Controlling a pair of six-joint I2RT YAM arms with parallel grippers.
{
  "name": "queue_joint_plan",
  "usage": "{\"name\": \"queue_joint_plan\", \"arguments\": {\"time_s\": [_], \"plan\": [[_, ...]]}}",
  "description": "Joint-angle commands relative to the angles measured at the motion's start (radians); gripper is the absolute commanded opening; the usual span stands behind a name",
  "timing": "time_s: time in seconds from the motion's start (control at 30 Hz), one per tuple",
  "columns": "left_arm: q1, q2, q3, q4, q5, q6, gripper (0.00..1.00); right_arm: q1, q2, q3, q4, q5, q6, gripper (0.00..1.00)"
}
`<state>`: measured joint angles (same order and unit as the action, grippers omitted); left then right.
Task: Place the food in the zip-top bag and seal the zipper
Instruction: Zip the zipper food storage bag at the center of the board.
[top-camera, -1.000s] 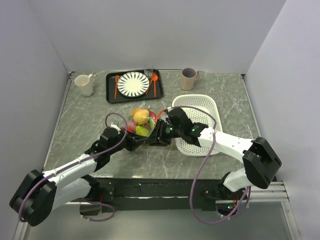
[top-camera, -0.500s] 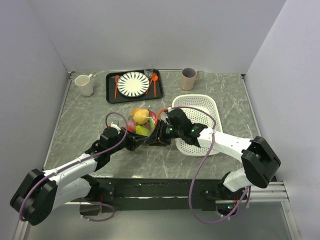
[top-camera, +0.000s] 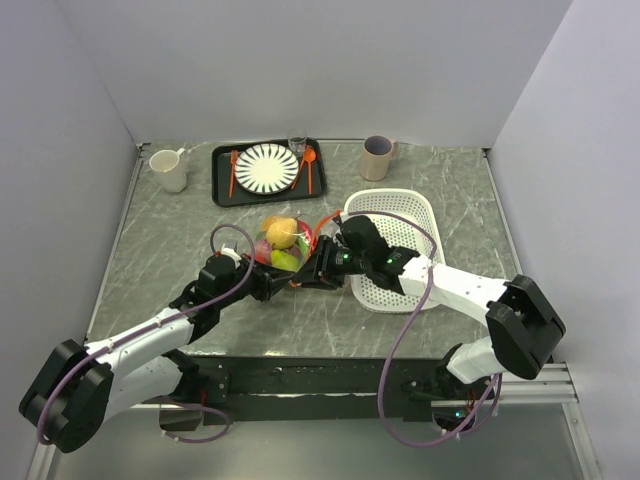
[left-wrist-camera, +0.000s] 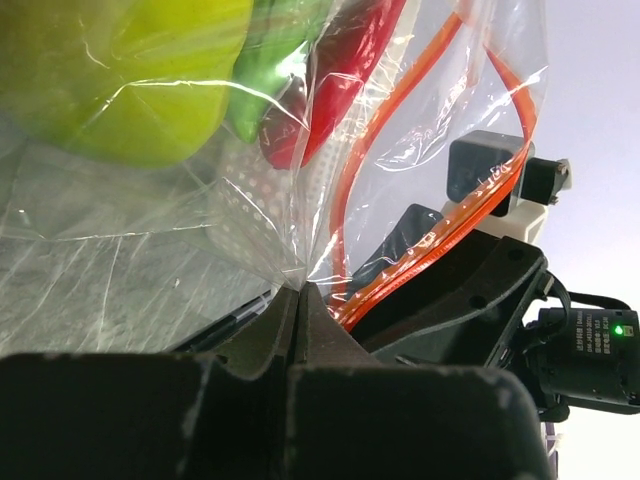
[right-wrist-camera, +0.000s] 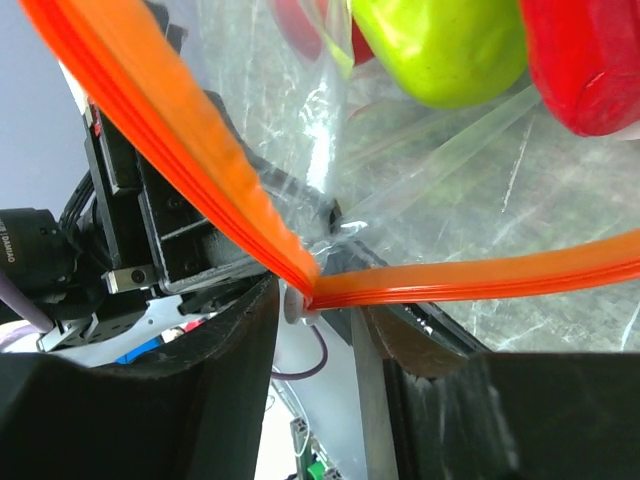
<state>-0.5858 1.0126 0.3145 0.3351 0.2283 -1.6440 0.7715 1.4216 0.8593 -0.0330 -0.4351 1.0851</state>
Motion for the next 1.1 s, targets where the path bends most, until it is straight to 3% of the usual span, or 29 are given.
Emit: {"name": "queue_joint_plan", "arguments": {"time_s": [0.0, 0.23, 0.4, 0.57, 0.63, 0.67, 0.8, 1.07], "plan": [[0.003, -0.002, 0.000, 0.070, 0.013, -0.002, 0.01, -0.018, -0.035, -0.014, 0.062, 0.003, 0.016, 0.39], [0.003, -0.006, -0.002, 0.068, 0.011, -0.004, 0.01, -0.021, -0.046, -0.017, 0.065, 0.001, 0.016, 0.29], [0.003, -0.005, 0.005, 0.064, 0.009, -0.004, 0.01, -0.021, -0.047, -0.023, 0.080, -0.014, 0.019, 0.27], [0.003, 0.001, 0.005, 0.068, 0.014, -0.005, 0.01, -0.024, -0.050, -0.029, 0.091, -0.019, 0.024, 0.16], [0.003, 0.001, -0.003, 0.074, 0.017, -0.007, 0.06, -0.026, -0.047, -0.026, 0.088, -0.017, 0.021, 0.15], [0.003, -0.003, -0.003, 0.076, 0.017, -0.007, 0.17, -0.025, -0.046, -0.029, 0.096, -0.017, 0.022, 0.14], [0.003, -0.020, -0.014, 0.076, 0.011, -0.016, 0.27, -0.034, -0.047, -0.043, 0.128, -0.028, 0.042, 0.13], [0.003, -0.062, -0.032, 0.064, 0.002, -0.031, 0.23, -0.038, -0.044, -0.048, 0.134, -0.027, 0.045, 0.13]]}}
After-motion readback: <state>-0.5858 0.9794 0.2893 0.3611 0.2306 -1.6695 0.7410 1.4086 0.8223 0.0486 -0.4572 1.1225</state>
